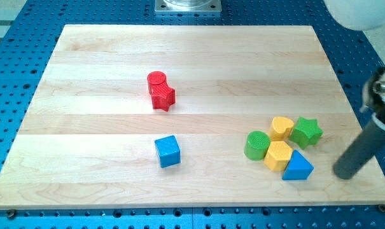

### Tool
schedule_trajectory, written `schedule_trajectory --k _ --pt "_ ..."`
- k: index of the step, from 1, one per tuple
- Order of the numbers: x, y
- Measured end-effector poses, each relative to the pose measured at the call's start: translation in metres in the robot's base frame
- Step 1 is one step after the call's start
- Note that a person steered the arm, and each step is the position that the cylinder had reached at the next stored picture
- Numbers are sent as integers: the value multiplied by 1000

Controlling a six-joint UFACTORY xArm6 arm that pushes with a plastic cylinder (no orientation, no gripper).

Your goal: Place the triangle right to the cube

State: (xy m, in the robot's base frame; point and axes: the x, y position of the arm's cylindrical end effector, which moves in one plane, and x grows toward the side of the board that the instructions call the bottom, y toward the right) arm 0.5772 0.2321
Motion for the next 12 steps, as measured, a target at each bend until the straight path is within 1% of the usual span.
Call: schedule_trajectory --k 1,2,3,4,5,6,7,8,9,10,12 --pt "1 -53" --pt "1 -92" --pt "3 -87" --pt "10 -37" --pt "40 -41" --pt "41 -49" --pt "42 -98" --pt "42 -161" --pt "42 -174" --pt "42 -166" --pt "36 -113"
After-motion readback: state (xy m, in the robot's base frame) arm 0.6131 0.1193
